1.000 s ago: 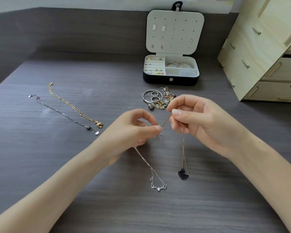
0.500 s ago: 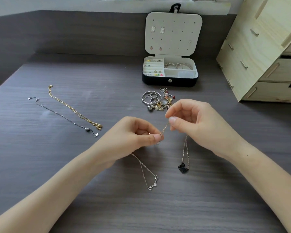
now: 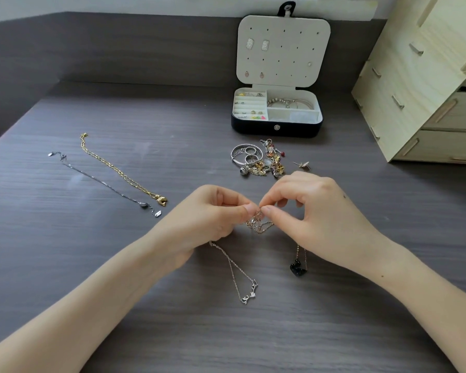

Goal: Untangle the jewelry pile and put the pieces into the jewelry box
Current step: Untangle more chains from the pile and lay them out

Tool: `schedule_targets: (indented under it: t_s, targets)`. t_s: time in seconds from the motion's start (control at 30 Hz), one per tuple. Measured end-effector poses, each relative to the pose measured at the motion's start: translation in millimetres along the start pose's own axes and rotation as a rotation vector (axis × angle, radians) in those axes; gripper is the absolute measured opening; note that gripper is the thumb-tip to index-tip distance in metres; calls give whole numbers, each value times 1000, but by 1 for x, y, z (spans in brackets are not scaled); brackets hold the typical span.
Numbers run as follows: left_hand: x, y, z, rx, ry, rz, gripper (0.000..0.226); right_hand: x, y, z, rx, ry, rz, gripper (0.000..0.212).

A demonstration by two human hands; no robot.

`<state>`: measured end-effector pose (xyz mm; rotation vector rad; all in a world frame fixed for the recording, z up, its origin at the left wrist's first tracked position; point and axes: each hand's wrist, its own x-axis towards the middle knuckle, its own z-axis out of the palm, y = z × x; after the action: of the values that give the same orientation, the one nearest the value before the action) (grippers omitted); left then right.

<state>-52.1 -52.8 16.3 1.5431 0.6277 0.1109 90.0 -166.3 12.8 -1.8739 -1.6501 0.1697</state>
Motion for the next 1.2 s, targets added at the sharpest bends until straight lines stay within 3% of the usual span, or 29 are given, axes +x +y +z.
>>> schedule_targets:
  t_s: [0.2, 0.37, 0.47, 0.57, 0.7, 0.87, 1.03, 1.2]
  targets:
    - [-1, -1, 3, 94, 50, 21, 10, 1, 0, 1, -31, 17, -67, 14]
    - [-1, -2, 4, 93, 91, 18, 13, 3, 2, -1, -220, 45, -277, 20]
    - [-2, -1, 6, 111, 102, 26, 14, 2, 1, 0, -297, 68, -295, 19]
    - [-1, -1, 9, 131, 149, 48, 16, 0, -2, 2, -197, 79, -187, 19]
    - [-1, -4, 10, 155, 220, 72, 19, -1, -10, -3, 96, 36, 110, 11]
    - [-2, -6, 7, 293, 297, 149, 15, 2, -8, -7, 474, -42, 382, 18]
    - [-4, -7, 1, 367, 324, 167, 17, 8, -3, -11, 754, -34, 549, 2]
    - [-3, -10, -4, 368, 374, 153, 16, 10, 1, -17, 1006, 12, 643, 10]
